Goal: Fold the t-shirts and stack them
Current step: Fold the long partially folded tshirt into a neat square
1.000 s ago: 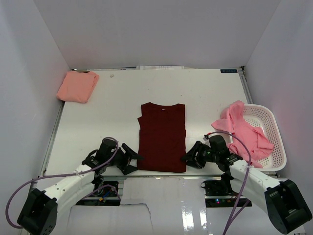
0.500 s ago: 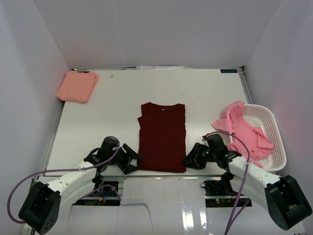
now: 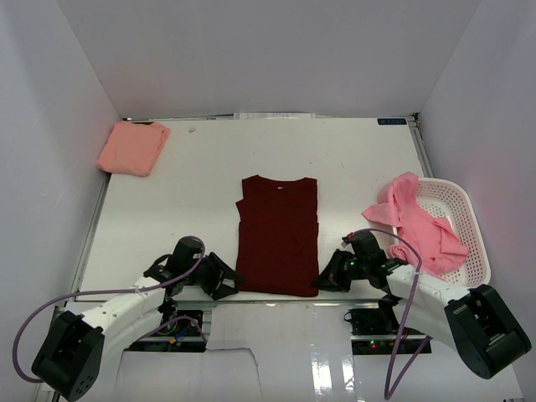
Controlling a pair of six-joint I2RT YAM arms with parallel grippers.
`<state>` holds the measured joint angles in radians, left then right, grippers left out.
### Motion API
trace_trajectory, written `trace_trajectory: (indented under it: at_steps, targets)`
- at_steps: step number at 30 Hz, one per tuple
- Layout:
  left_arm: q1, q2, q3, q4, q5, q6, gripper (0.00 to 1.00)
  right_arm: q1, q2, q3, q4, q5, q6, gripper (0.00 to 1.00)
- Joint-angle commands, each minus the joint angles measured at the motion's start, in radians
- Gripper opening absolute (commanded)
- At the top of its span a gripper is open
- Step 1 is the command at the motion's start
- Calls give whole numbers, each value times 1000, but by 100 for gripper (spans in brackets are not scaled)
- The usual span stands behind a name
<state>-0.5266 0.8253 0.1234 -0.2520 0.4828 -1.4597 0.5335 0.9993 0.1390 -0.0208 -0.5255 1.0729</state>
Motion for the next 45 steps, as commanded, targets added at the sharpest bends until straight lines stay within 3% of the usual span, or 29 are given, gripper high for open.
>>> trace_trajectory:
  at_steps: [1, 13, 25, 34, 40, 45]
  targets:
    - [-4, 47, -15, -79, -50, 16, 57, 13, 12, -3, 4, 13, -8, 9]
    - [-4, 109, -18, -38, -47, 15, 49, 14, 7, 8, -5, 13, -21, 8]
    - [-4, 20, -2, -124, -183, -48, 47, 13, 1, 24, -15, 21, -36, 9]
    - [-4, 67, 19, -107, -253, -42, 44, 13, 9, 30, -18, 18, -44, 10]
    - [-4, 77, -8, -64, -266, -47, 18, 14, 5, 25, -14, 19, -42, 10]
    - [-4, 94, -8, -53, -266, -41, 4, 14, 9, 30, -14, 18, -47, 10]
